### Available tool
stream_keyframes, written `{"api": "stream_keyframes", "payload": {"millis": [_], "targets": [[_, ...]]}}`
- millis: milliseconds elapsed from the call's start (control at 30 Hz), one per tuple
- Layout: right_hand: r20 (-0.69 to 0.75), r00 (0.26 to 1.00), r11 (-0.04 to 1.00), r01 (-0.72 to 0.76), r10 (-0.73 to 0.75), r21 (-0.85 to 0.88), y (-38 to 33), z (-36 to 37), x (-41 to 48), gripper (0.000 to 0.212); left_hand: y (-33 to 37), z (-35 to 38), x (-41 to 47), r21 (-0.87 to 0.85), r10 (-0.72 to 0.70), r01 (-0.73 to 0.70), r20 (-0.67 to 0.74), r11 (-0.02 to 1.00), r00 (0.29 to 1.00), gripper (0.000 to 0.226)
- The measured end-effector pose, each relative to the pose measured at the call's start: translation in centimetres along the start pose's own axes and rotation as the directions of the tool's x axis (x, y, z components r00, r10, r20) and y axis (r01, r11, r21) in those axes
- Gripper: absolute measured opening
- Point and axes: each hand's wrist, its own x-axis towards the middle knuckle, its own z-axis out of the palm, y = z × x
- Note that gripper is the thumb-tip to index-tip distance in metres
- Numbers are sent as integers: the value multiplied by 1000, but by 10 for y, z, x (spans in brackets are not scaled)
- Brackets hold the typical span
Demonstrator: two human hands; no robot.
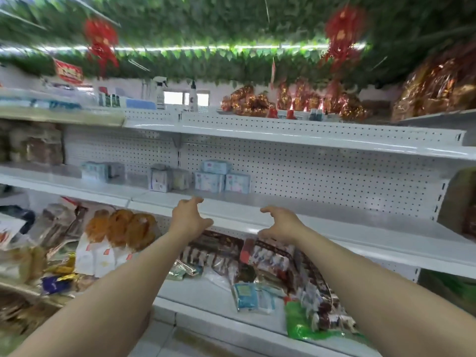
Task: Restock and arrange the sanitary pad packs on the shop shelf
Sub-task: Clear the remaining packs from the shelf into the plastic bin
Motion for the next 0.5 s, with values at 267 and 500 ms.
{"api": "stream_keyframes", "payload": {"millis": [267, 500], "targets": [[-40, 999, 994, -20, 24, 105, -31, -9, 71, 78, -17, -32, 70, -56, -44, 41, -40, 998, 998, 74], [-66, 990, 966, -104, 123, 235, -45, 17, 170, 72, -34, -21, 161, -183, 13, -8, 25, 983, 1000, 58]]}}
